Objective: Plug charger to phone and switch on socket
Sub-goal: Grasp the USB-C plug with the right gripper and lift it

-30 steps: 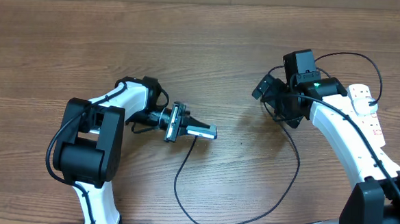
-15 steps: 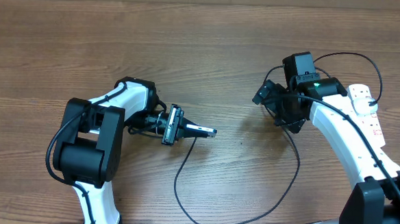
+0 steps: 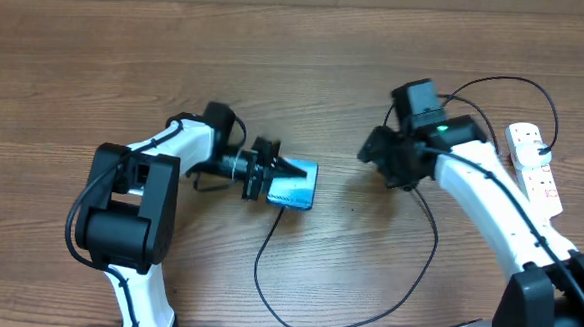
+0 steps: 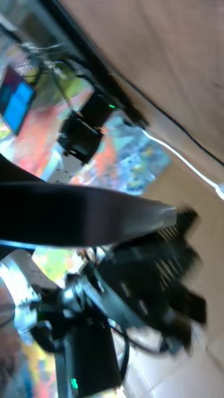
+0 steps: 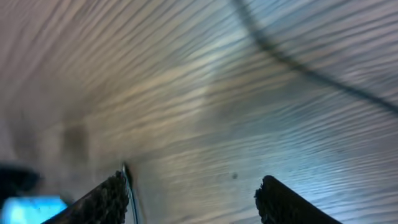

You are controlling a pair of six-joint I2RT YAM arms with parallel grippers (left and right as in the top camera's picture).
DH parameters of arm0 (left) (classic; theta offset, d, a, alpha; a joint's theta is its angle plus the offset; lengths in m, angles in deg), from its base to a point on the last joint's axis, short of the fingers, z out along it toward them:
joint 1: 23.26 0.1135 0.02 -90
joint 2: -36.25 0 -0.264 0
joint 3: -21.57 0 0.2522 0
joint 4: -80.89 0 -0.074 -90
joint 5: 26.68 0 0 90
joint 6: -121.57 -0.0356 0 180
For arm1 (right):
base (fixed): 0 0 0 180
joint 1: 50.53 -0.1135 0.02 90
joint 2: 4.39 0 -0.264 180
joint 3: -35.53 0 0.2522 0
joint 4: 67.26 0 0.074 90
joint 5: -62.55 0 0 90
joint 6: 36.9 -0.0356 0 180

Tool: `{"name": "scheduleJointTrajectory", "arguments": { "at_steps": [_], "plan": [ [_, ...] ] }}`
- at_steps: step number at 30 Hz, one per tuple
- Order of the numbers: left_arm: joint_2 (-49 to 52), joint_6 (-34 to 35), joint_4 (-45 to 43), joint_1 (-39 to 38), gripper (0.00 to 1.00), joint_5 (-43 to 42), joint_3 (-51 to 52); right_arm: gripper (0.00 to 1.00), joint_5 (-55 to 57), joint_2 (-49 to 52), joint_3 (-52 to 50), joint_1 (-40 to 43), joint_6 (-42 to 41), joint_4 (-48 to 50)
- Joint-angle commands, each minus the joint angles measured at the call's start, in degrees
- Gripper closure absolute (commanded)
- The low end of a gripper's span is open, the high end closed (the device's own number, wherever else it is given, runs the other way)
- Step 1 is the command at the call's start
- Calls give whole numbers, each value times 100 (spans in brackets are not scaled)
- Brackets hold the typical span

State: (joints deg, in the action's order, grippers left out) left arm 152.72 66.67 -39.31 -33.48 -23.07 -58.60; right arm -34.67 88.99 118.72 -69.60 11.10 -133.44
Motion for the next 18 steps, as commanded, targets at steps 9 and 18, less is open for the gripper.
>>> {"name": "scheduleJointTrajectory", "arguments": {
  "at_steps": [9, 18],
  "plan": [
    [-79, -190, -907, 1989, 96, -431, -254, 33, 221, 190, 105, -1143, -608, 297],
    [-79, -645, -839, 2745, 96, -428, -254, 43, 439, 1058, 105, -2059, -1147, 1123]
  ]
}}
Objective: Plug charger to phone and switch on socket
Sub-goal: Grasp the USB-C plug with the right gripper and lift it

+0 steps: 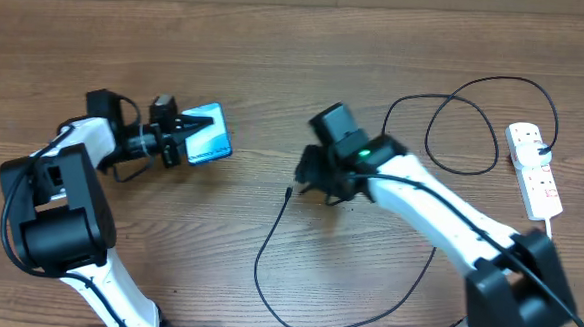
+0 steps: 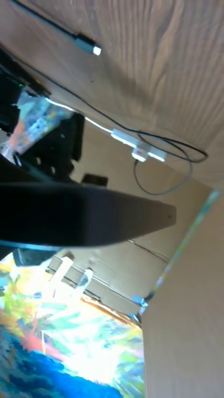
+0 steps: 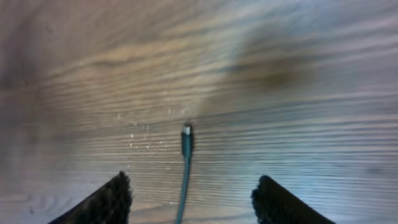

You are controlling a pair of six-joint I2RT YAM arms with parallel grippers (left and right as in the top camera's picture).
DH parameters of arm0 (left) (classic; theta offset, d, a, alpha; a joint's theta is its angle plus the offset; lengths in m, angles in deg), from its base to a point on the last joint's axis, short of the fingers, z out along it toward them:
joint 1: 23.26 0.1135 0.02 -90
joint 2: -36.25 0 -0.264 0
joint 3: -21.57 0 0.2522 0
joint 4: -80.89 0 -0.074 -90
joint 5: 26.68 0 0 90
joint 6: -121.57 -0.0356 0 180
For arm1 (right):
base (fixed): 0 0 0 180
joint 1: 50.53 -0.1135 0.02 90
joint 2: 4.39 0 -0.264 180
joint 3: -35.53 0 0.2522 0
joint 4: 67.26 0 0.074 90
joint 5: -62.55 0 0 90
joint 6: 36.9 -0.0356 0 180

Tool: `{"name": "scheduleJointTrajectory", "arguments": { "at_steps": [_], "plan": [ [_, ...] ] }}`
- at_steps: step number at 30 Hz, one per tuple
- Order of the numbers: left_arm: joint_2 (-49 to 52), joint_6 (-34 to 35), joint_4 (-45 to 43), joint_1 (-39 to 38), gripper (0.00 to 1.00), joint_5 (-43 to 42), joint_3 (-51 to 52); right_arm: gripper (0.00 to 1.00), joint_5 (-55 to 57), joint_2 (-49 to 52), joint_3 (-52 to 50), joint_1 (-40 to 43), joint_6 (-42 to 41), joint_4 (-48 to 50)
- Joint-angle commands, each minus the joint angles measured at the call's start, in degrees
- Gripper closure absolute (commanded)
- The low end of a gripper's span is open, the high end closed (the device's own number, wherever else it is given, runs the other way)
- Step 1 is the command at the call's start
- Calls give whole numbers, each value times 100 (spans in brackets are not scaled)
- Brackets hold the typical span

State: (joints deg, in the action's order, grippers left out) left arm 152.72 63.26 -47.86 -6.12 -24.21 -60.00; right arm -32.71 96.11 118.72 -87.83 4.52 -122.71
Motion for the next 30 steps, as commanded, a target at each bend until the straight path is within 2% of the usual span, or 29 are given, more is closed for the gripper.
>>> {"name": "scheduleJointTrajectory", "arguments": {
  "at_steps": [1, 7, 9, 10, 11, 12, 13, 17, 21, 26, 30],
  "plan": [
    [-79, -304, 15, 9, 96, -315, -114, 44, 352, 483, 105, -337, -706, 76],
    [-76, -348, 13, -35, 96, -313, -114, 51, 461, 1187, 105, -914, -997, 570],
    [-76, -348, 13, -35, 96, -313, -114, 58, 605, 1294, 107, -1032, -997, 605],
    [-76, -348, 13, -35, 96, -313, -114, 69, 667, 1294, 109, -1032, -997, 579],
    [-76, -348, 13, -35, 96, -313, -114, 85, 743, 1292, 131, -1025, -994, 501],
    [-76, -348, 13, -35, 96, -313, -114, 94, 804, 1292, 166, -992, -994, 387],
    [-76, -348, 13, -35, 96, -313, -114, 96, 870, 1292, 216, -940, -994, 223],
    [-76, -348, 13, -35, 96, -313, -114, 96, 1268, 1292, 570, -505, -920, -890],
    [-76, -348, 11, -33, 96, -310, -114, 96, 1390, 1292, 951, 282, -422, -1853],
    [-76, -348, 13, -33, 96, -83, -114, 96, 1322, 1305, 962, 1156, 221, -2039],
    [-76, -345, 13, -35, 96, 92, -114, 96, 1163, 1305, 960, 1541, 286, -2116]
  ]
}}
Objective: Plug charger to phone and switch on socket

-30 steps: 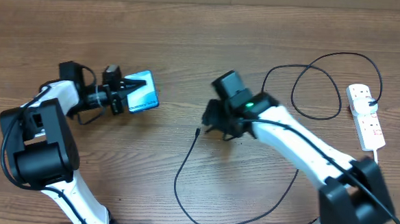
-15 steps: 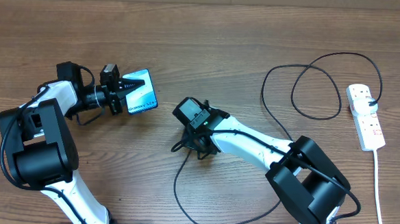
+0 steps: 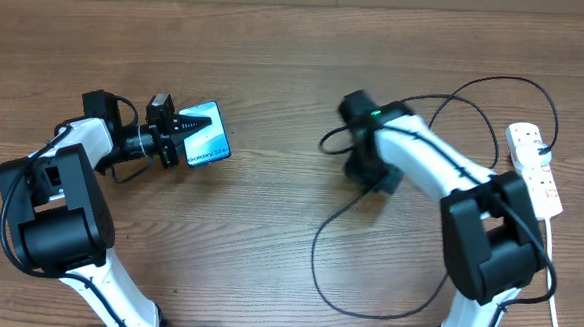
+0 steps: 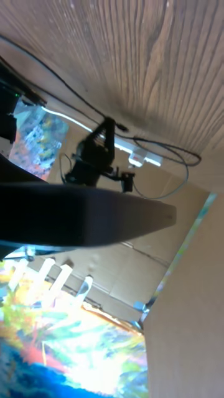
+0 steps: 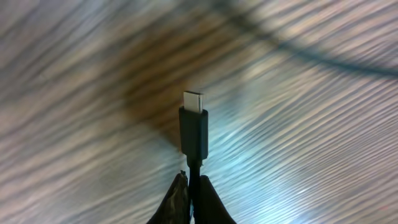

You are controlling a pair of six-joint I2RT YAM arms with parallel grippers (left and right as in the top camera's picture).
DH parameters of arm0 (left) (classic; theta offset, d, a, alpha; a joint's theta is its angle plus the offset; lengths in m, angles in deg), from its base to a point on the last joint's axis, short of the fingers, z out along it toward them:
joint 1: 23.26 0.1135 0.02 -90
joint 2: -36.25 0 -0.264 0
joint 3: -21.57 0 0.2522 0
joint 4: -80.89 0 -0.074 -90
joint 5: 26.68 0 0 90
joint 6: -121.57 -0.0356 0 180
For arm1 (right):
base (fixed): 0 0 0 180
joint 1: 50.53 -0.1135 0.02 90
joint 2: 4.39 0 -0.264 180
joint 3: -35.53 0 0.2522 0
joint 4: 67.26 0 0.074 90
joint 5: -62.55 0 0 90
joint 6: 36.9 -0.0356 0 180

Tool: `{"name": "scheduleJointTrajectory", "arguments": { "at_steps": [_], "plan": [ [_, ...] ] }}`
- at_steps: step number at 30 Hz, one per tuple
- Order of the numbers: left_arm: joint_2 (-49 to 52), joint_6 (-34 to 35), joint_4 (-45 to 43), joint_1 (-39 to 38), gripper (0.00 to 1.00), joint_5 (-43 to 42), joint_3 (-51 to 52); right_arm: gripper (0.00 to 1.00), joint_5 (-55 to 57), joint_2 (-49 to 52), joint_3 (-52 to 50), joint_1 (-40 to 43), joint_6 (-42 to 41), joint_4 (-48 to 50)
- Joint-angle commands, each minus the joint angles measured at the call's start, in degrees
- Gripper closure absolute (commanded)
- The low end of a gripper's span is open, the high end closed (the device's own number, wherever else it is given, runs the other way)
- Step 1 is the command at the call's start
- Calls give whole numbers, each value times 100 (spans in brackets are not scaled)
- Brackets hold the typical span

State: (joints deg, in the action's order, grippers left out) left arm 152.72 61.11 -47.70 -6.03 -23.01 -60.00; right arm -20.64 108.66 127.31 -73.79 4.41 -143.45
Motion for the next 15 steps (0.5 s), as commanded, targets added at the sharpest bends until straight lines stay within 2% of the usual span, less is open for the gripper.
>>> {"name": "scheduleJointTrajectory", "arguments": {
  "at_steps": [1, 7, 12, 13, 15],
  "plan": [
    [-76, -129, -2, -44, 96, -33, -114, 96, -39, 52, 81, 179, 297, -52],
    [-76, -125, 2, -44, 96, -35, -114, 93, -37, 92, -236, 203, 295, 219],
    [-76, -127, 0, -44, 96, -24, -114, 85, -39, 157, -411, 214, 297, 262],
    [-76, -127, 0, -44, 96, -13, -114, 82, -39, 157, -442, 214, 297, 286],
    [-76, -129, 0, -44, 96, -9, -114, 66, -24, 157, -459, 214, 297, 297]
  ]
}}
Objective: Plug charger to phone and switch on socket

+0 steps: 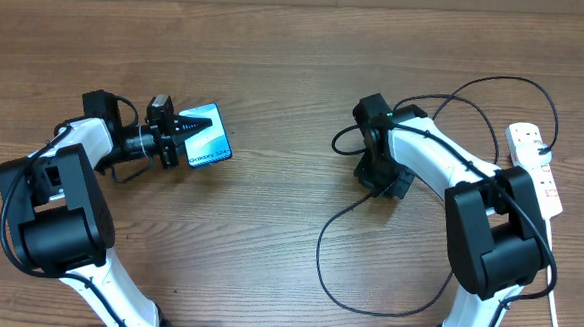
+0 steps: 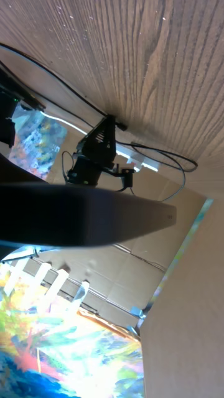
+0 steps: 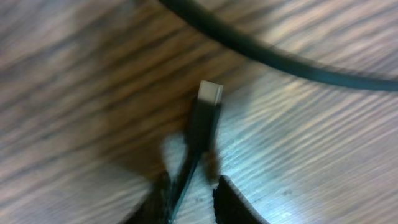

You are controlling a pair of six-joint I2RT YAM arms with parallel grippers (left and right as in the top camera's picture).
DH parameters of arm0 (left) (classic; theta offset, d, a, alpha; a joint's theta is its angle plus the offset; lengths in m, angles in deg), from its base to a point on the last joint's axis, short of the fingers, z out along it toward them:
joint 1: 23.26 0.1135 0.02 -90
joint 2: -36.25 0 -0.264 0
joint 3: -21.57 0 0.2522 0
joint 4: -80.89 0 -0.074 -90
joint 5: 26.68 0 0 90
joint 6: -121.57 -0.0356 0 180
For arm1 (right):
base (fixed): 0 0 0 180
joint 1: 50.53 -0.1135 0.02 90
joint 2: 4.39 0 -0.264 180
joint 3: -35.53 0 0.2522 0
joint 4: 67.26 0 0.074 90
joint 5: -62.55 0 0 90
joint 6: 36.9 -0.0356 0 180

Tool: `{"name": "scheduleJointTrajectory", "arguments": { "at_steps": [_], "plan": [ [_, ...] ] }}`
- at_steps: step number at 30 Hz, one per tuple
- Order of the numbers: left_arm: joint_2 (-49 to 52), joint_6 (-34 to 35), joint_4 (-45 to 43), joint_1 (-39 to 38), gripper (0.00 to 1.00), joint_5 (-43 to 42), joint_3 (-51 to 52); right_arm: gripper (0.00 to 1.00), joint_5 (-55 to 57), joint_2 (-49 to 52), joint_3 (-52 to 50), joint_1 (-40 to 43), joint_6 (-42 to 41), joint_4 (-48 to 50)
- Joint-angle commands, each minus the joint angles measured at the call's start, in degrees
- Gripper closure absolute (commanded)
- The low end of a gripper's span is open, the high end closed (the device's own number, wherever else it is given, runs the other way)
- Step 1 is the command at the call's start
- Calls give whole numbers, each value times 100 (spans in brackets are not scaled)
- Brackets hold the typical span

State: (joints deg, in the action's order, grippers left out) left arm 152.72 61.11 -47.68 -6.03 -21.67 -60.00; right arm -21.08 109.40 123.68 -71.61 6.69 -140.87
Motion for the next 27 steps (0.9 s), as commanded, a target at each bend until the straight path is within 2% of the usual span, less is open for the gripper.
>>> {"name": "scheduleJointTrajectory", "arguments": {
  "at_steps": [1, 3, 5, 10, 15, 22, 27],
  "plan": [
    [-76, -129, -2, -44, 96, -142, -114, 58, 24, 83, -96, -4, 70, 35],
    [-76, -129, -2, -44, 96, -142, -114, 46, 26, 83, -96, 0, 68, 11],
    [-76, -129, -2, -44, 96, -142, -114, 40, 24, 83, -96, 42, 42, -46],
    [-76, -129, -2, -44, 96, -142, -114, 39, -118, 83, -96, 199, 7, -72],
    [-76, -129, -2, -44, 96, -142, -114, 44, -177, 83, -177, 330, -22, 26],
    [-76, -129, -2, -44, 96, -142, -114, 61, -199, 90, -245, 490, -17, 157],
    [-76, -129, -2, -44, 96, -142, -114, 63, -195, 98, -289, 509, -55, 166]
  ]
}}
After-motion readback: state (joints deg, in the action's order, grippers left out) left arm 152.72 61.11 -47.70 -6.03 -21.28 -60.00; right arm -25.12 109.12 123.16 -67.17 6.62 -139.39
